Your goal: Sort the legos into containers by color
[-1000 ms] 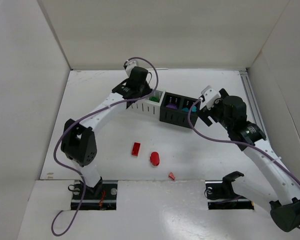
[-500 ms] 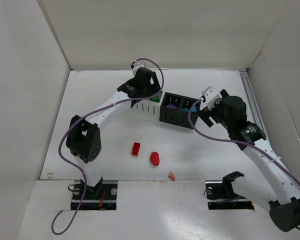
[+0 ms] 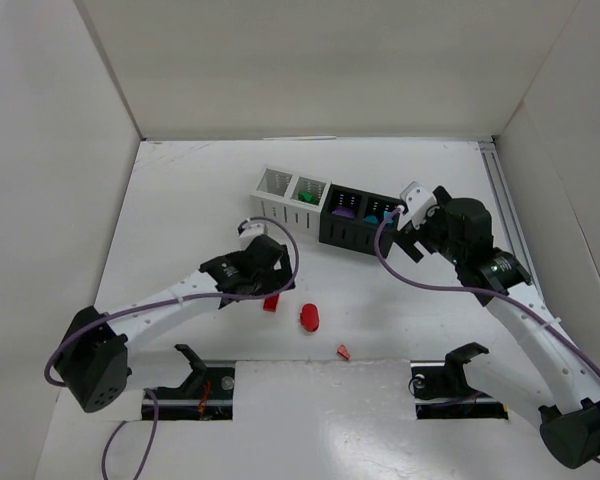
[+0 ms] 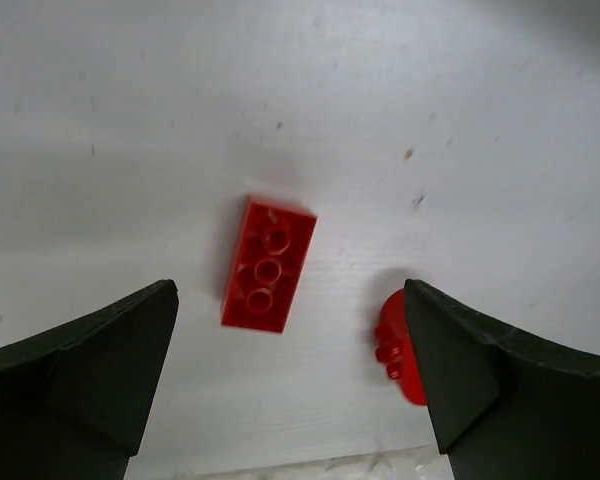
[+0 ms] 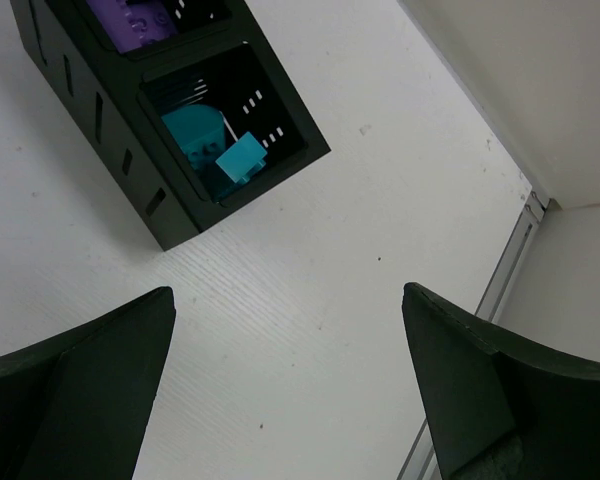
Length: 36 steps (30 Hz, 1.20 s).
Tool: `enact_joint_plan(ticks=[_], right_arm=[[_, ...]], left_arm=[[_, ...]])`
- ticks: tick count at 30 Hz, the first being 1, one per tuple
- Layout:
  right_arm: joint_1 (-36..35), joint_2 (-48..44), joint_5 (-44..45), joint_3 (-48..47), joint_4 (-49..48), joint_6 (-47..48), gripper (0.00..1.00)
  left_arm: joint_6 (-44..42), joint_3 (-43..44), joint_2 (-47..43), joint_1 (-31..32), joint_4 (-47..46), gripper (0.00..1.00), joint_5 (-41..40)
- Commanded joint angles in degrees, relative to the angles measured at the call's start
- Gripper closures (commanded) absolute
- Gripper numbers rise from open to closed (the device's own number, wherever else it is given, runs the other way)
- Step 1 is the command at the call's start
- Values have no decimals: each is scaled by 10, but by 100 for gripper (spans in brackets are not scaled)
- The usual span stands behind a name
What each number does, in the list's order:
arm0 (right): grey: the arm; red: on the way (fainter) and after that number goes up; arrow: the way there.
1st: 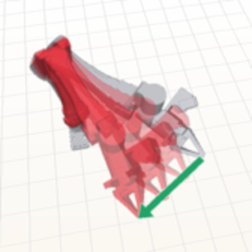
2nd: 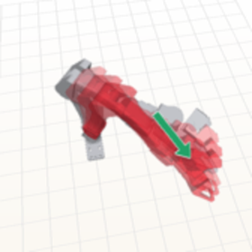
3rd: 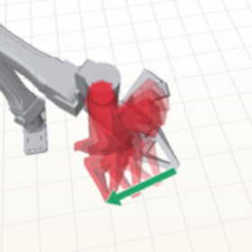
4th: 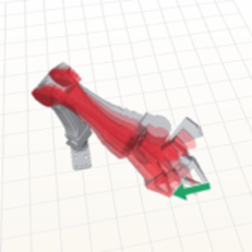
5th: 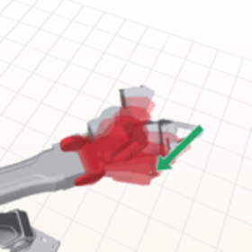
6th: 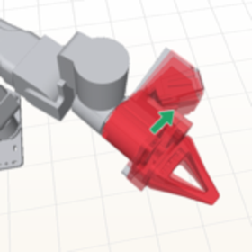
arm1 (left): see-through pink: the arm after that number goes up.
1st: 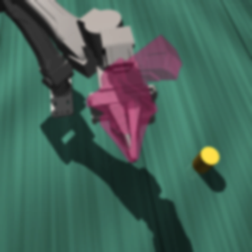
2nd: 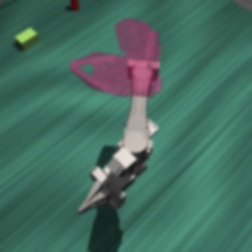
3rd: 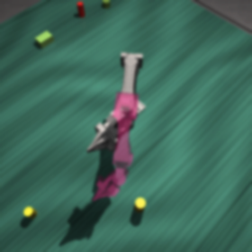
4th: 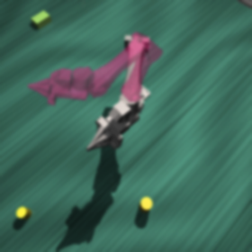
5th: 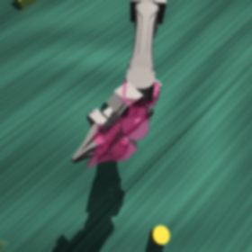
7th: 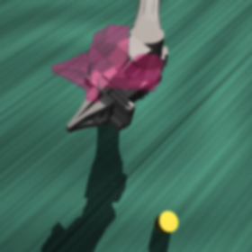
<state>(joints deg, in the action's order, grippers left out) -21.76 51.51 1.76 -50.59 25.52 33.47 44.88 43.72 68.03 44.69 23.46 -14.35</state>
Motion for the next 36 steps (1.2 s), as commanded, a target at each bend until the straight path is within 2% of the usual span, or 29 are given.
enact_joint_plan(ticks=[1,10,14,15,18,19,23,28,31,32,36], right_arm=[[2,-3,-29,0,-35,4,1],[2,3,-24,5,-30,9,1],[2,3,-18,5,-30,9,1],[2,-3,-18,5,-30,9,1],[2,-3,-18,5,-30,9,1],[2,-3,-18,5,-30,9,1],[2,-3,-13,5,-25,9,1],[2,-3,-31,5,-25,9,1],[2,-10,-51,11,-38,9,1],[2,-10,-51,17,-38,9,1],[-3,-10,-57,17,-38,9,1]], left_arm=[[51,-20,2,29,22,7,-6],[42,-29,97,52,-13,19,-15],[42,-22,130,52,-18,33,-27],[42,-16,135,52,-18,41,-27],[48,-9,148,52,-2,58,-38],[48,-4,148,58,3,66,-51],[62,19,117,58,33,89,-78],[29,99,81,58,46,89,-135],[-27,153,88,12,19,89,-146],[-73,189,95,1,8,89,-147],[-168,297,151,-57,-29,89,-156]])
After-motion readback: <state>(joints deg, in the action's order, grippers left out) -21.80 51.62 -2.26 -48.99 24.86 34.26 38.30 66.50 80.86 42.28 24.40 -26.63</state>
